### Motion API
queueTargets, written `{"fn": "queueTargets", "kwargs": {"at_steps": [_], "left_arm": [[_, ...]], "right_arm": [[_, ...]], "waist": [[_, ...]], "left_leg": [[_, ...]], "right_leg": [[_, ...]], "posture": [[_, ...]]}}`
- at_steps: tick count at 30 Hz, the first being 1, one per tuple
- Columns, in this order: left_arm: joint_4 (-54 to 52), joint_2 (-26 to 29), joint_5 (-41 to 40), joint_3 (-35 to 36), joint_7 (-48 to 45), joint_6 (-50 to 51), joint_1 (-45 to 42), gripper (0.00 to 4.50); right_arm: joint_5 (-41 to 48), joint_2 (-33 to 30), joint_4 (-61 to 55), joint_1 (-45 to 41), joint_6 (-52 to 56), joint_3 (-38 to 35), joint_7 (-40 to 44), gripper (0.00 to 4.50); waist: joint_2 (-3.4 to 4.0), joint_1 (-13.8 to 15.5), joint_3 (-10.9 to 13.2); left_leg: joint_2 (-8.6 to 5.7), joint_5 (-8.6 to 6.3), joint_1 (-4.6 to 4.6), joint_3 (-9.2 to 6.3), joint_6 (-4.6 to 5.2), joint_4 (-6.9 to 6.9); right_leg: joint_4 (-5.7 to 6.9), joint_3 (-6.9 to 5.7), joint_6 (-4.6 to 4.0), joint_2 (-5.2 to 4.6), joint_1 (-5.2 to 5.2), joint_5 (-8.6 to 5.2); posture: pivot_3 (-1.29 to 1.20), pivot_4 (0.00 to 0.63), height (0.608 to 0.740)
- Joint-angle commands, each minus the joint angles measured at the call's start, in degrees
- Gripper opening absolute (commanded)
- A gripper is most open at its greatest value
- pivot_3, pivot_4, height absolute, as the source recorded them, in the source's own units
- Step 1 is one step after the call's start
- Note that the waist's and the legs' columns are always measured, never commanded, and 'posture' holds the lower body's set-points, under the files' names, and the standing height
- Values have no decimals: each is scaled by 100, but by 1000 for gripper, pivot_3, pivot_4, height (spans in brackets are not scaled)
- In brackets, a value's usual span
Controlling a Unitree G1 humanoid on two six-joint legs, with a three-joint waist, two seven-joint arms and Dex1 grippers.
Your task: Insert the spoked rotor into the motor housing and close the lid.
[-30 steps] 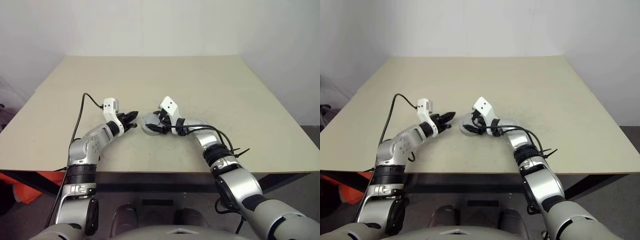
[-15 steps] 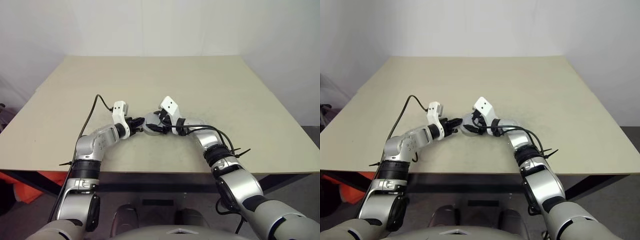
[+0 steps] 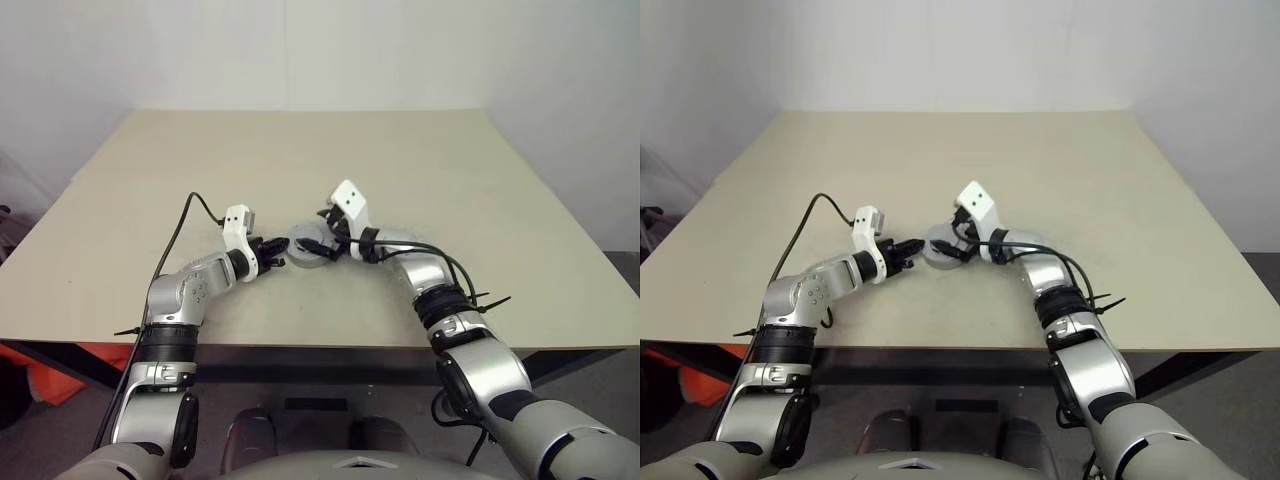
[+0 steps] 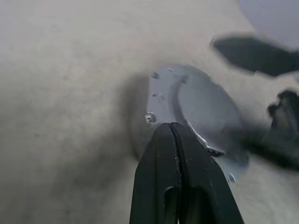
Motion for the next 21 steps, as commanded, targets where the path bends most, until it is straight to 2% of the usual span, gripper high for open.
{"fn": "queueTargets", "kwargs": {"at_steps": [1,4,7,14,21], "left_arm": [[-80,9,-9,-97,-23,171,48,0],[-53,8,5,-100,-23,167,45,0],[-27,-8,21,-122,-25,162,38,0],[-37,-21,52,-174,-43,144,52,0],[-81,-11,83,-213,-40,129,99,0]], "right_arm": [[731,-36,-1067,-58,774,-448,88,4464],[1139,-121,-1646,9,1469,-703,31,4464],[1578,-174,-1841,-4,2545,-1143,-400,4464],[2871,-432,-1104,-171,5846,-2858,-1777,4464],[3082,-420,-978,-53,6781,-3258,-2224,4464]], "waist": [[0,0,0],[0,12,0],[0,13,0],[0,20,0],[2,26,0]], "left_leg": [[0,-2,0,0,3,-2],[0,-4,-2,1,7,-11],[-1,-6,-4,1,9,-12],[-5,-2,0,1,3,-14],[-7,19,4,2,-33,-32]], "right_leg": [[-3,0,0,0,0,0],[-10,0,0,0,0,-1],[-14,1,2,-1,0,-1],[-13,1,5,-1,3,-3],[-14,1,35,1,-5,-21]], "posture": [[0,0,740],[0,0,740],[0,0,740],[0,0,740],[0,0,740]]}}
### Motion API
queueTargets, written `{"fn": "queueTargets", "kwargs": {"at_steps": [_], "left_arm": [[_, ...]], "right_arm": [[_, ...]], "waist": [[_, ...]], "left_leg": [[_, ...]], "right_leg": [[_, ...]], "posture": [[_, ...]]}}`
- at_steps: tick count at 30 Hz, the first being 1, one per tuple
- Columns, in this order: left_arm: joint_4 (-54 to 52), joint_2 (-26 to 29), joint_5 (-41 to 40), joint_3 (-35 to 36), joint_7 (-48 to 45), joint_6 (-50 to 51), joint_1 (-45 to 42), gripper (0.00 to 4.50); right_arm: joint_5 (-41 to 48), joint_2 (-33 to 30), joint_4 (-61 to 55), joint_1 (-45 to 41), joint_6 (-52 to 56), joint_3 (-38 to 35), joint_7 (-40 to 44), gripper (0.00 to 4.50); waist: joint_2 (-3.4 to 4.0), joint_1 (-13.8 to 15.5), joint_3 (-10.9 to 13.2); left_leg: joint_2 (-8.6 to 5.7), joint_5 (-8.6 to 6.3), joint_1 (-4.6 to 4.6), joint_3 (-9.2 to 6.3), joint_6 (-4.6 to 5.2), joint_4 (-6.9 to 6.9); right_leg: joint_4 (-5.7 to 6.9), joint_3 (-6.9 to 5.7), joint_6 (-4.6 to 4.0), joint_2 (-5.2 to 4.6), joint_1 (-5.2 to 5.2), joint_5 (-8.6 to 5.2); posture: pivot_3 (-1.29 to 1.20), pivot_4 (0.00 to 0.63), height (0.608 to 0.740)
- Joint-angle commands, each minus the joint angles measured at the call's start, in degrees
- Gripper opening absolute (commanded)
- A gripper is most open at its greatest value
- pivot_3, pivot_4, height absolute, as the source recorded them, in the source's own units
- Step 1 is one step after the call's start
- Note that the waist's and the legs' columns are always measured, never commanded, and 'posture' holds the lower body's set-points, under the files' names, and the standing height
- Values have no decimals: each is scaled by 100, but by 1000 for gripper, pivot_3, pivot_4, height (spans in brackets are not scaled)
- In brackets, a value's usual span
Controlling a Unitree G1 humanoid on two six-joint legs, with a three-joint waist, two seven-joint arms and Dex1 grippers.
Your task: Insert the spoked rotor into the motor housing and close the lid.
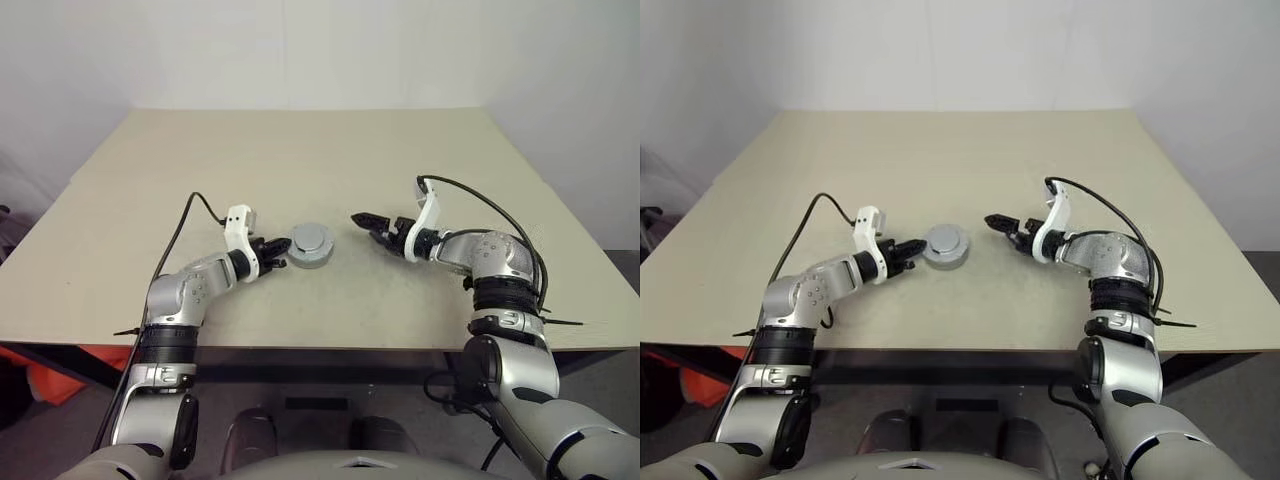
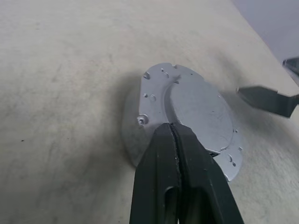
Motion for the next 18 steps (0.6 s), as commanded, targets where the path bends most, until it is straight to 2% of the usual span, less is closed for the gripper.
{"fn": "queueTargets", "kwargs": {"at_steps": [1,9,18], "left_arm": [[13,3,90,-157,8,69,77,0],[-38,93,123,-87,56,51,102,0],[-78,114,135,-53,136,24,137,0]], "right_arm": [[217,98,8,-56,208,-137,-146,4464],[272,753,-96,120,393,63,-331,4464],[279,1361,547,-198,-158,62,-256,4464]], "waist": [[0,1,0],[0,-2,0],[1,-25,-1]], "left_leg": [[1,0,0,0,0,0],[3,1,1,0,-2,-5],[4,5,18,1,-9,-25]], "right_leg": [[0,0,5,0,0,-3],[-2,2,7,-2,0,-4],[-1,2,9,0,0,-6]], "posture": [[0,0,740],[0,0,740],[0,0,740]]}}
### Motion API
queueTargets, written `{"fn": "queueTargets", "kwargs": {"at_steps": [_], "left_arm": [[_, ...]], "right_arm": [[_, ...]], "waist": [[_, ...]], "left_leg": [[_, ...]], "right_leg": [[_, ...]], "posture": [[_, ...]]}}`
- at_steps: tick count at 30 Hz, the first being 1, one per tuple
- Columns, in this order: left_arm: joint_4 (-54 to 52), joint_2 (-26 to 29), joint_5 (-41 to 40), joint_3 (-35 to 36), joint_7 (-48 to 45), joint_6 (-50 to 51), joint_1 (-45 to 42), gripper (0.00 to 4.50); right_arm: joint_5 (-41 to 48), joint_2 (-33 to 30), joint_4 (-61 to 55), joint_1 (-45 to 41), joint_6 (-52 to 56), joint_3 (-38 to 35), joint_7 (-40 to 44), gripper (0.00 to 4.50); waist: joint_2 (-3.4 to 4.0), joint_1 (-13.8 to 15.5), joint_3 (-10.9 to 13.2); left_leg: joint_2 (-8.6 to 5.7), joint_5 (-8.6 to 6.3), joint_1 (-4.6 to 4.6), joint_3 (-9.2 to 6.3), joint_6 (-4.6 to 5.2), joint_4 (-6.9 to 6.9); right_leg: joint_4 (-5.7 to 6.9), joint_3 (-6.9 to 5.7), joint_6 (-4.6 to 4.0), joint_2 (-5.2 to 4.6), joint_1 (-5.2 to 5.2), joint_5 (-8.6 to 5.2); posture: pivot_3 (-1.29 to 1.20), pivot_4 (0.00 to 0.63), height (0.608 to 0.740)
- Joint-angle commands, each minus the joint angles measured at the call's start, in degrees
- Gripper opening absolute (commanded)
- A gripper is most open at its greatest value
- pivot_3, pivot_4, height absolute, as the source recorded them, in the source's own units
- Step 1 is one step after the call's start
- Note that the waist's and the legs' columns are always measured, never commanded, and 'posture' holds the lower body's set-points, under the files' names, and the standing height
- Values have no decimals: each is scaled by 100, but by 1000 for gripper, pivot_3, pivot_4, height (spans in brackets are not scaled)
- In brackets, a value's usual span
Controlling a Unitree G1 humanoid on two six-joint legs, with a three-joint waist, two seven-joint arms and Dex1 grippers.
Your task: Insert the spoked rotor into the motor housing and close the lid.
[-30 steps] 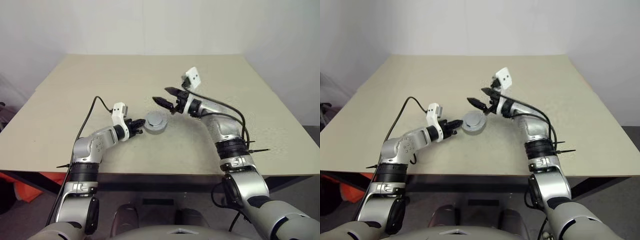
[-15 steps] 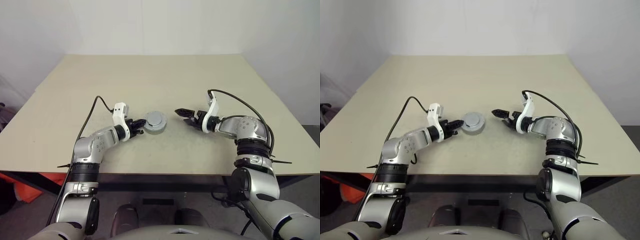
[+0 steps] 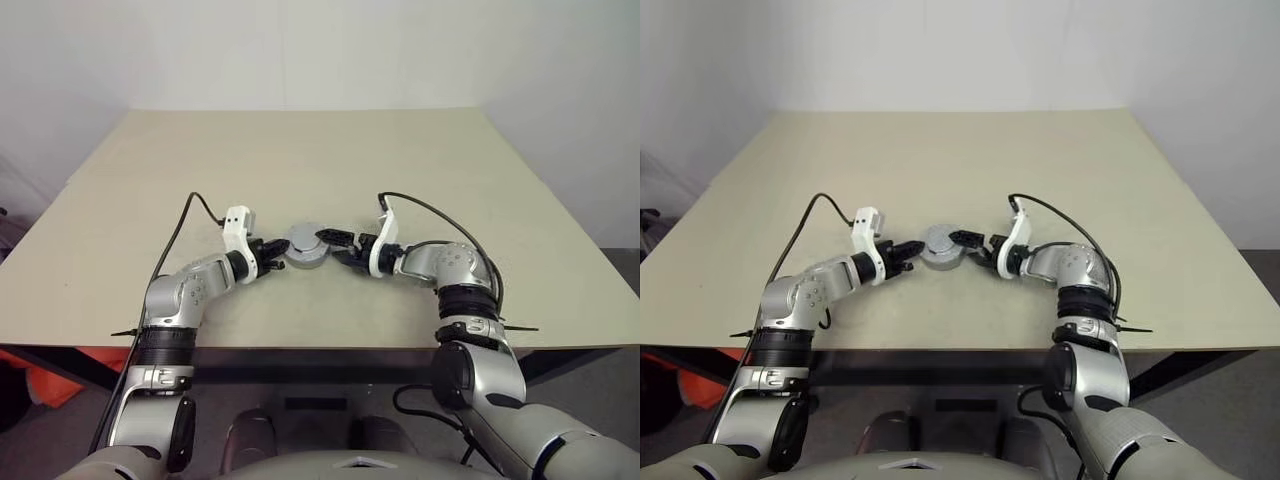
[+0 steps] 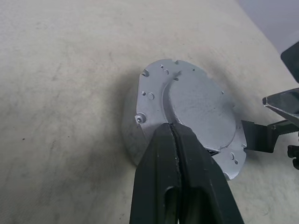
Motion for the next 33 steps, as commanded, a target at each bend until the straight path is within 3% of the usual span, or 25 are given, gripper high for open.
{"fn": "queueTargets", "kwargs": {"at_steps": [1,9,12,17,22,26,30,33], "left_arm": [[-35,23,97,-58,94,37,85,0],[-115,56,114,-8,145,11,166,0],[-126,60,124,-2,157,-3,190,0],[-147,57,133,4,174,-20,217,0],[-147,-36,66,150,252,-156,224,0],[-233,-295,-372,714,395,-190,168,0],[-286,-922,-2031,2292,891,-312,-116,0],[-453,-1097,-2749,2731,1114,-234,-77,0]], "right_arm": [[132,349,315,-242,-311,65,33,4464],[36,572,930,-508,-938,122,73,4464],[-78,545,1250,-589,-1351,83,-83,3865],[-223,453,1564,-667,-1763,141,-195,2108],[-160,406,1714,-715,-1927,55,-276,2039],[161,371,1598,-837,-1754,-181,-243,2039],[690,383,1398,-1060,-1544,-611,-324,2039],[928,441,1203,-1177,-1443,-788,-422,2039]], "waist": [[0,-7,0],[0,-16,0],[0,-10,0],[3,-9,-2],[3,-8,-2],[2,-7,0],[-7,2,11],[-9,-10,12]], "left_leg": [[0,0,1,0,0,-2],[1,11,0,1,-18,-14],[1,10,-1,1,-18,-15],[1,10,-1,1,-18,-15],[1,6,4,1,-10,-15],[1,8,-2,1,-13,-14],[0,10,-20,1,-16,-11],[-1,14,-72,0,-23,-4]], "right_leg": [[0,0,0,0,0,0],[0,0,-1,2,-8,0],[-1,1,-2,1,-9,-1],[0,0,-2,1,-9,0],[1,0,-1,0,-4,-1],[1,-1,0,0,-7,0],[2,-2,-8,1,-21,4],[3,-7,-50,8,-67,28]], "posture": [[0,0,740],[0,0,740],[0,0,740],[0,0,740],[0,0,740],[0,0,740],[0,0,740],[0,0,740]]}}
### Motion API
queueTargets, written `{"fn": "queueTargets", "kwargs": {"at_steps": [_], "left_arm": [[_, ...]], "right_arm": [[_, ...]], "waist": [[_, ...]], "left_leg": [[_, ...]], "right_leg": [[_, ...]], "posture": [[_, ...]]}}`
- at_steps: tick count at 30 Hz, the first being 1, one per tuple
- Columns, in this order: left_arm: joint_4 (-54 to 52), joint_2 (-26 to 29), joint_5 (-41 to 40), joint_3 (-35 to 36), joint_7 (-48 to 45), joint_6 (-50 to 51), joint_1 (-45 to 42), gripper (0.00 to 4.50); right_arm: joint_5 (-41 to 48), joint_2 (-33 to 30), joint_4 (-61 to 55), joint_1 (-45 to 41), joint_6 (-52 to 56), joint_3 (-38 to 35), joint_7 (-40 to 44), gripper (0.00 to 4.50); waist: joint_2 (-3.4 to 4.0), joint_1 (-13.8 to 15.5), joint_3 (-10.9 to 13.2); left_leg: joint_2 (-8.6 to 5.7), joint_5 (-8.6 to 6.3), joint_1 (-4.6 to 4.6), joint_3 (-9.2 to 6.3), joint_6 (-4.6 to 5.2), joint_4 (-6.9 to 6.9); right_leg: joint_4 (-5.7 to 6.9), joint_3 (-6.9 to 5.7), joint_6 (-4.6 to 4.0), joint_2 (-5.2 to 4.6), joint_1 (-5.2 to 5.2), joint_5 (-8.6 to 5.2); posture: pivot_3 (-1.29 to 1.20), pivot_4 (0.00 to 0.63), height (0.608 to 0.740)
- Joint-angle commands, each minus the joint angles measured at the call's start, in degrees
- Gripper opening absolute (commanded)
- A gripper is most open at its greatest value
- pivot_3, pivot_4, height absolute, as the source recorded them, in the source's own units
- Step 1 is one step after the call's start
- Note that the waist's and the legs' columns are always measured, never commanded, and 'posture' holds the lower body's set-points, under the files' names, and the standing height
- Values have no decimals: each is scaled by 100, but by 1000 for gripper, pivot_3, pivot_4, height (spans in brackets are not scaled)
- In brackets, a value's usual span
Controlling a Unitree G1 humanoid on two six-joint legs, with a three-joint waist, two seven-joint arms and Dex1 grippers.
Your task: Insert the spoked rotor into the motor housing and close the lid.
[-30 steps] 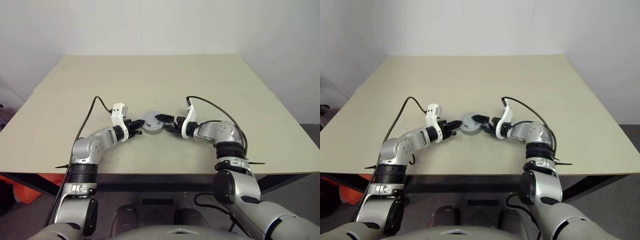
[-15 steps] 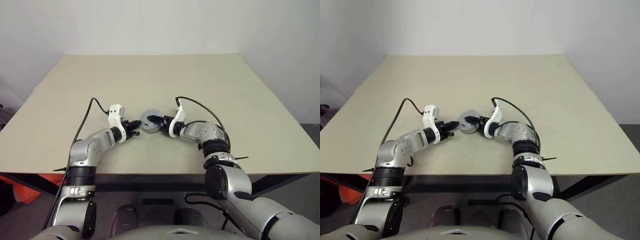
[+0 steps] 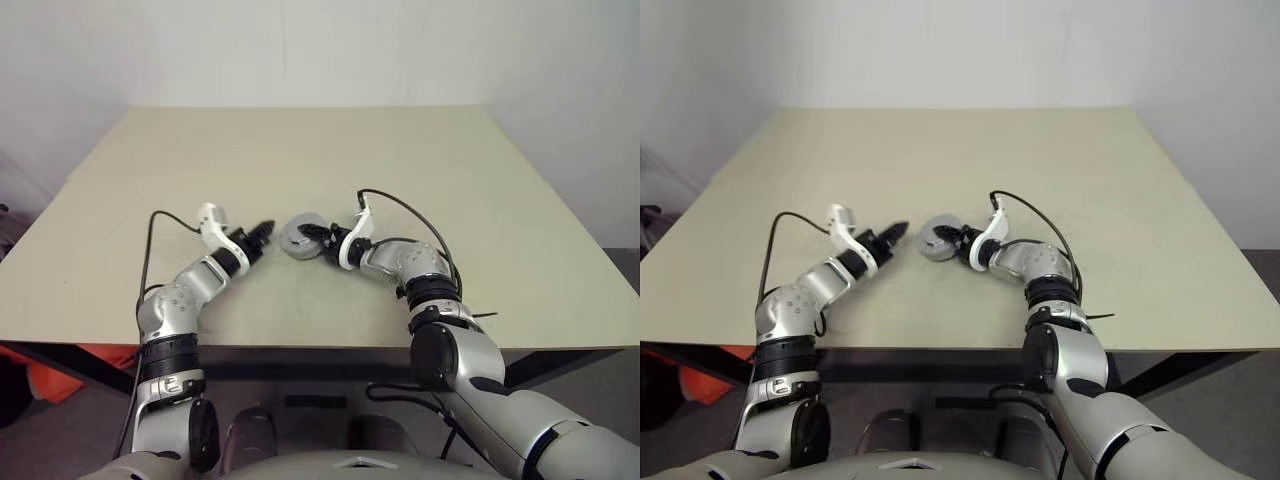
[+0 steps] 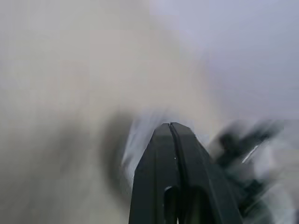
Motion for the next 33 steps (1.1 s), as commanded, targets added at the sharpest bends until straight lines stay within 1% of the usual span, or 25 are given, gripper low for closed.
{"fn": "queueTargets", "kwargs": {"at_steps": [1,2,5,10,11,12,16,17,20,23,27,33], "left_arm": [[-408,-86,-923,425,205,22,-3,0],[-469,-102,-1055,434,238,51,52,0],[-578,-148,-1436,464,353,69,184,629],[-605,-248,-1900,353,498,102,361,2327],[-597,-283,-1983,332,542,95,378,2790],[-589,-326,-2061,303,588,100,395,3054],[-463,-447,-2432,230,877,242,422,4409],[-420,-463,-2558,212,937,311,430,4476],[-374,-477,-3070,129,939,601,467,4476],[-244,-458,-3341,22,966,725,442,4476],[95,-398,-3452,-71,895,715,273,4476],[660,-290,-3383,-84,598,546,-165,4476]], "right_arm": [[571,54,-515,-459,60,-283,-21,2039],[613,71,-556,-489,63,-300,-43,2039],[757,100,-654,-584,138,-357,-98,2040],[1091,162,-903,-716,415,-440,-213,2040],[1144,171,-948,-724,459,-446,-245,2040],[1188,183,-990,-731,496,-446,-278,2040],[1341,246,-1131,-752,600,-444,-405,2040],[1374,252,-1164,-748,624,-442,-424,2040],[1422,276,-1297,-715,696,-381,-444,2040],[1452,310,-1440,-647,780,-297,-453,2040],[1508,361,-1639,-565,904,-237,-460,2040],[1576,420,-1959,-428,1057,-152,-453,2040]], "waist": [[0,-2,0],[0,7,0],[-1,7,0],[-5,14,3],[-5,16,3],[-7,21,4],[-13,21,8],[-13,19,8],[-14,21,8],[-14,23,8],[-14,26,8],[-14,39,8]], "left_leg": [[-2,0,-26,0,1,2],[-3,-2,-47,0,5,4],[-2,-17,-72,1,29,13],[2,-24,-87,1,37,25],[2,-24,-87,1,37,29],[3,-24,-87,0,36,31],[5,-17,-88,-2,24,52],[5,-16,-84,-2,23,56],[5,-10,-78,-2,13,56],[3,-9,-79,-3,12,57],[3,-10,-81,-4,13,56],[2,-9,-82,-6,12,58]], "right_leg": [[1,0,-1,2,-24,1],[1,-2,-3,3,-39,1],[0,-11,-4,3,-53,0],[-2,-22,-7,1,-55,-2],[-2,-21,-7,1,-54,-2],[-1,-21,-6,1,-54,-2],[7,-18,-1,1,-52,0],[10,-16,1,1,-49,1],[13,-15,7,1,-45,4],[13,-13,9,1,-45,6],[11,-14,24,2,-45,16],[12,-14,32,1,-45,20]], "posture": [[0,0,740],[0,0,740],[0,0,740],[0,0,740],[0,0,740],[0,0,740],[0,0,740],[0,0,740],[0,0,740],[0,0,740],[0,0,740],[0,0,740]]}}
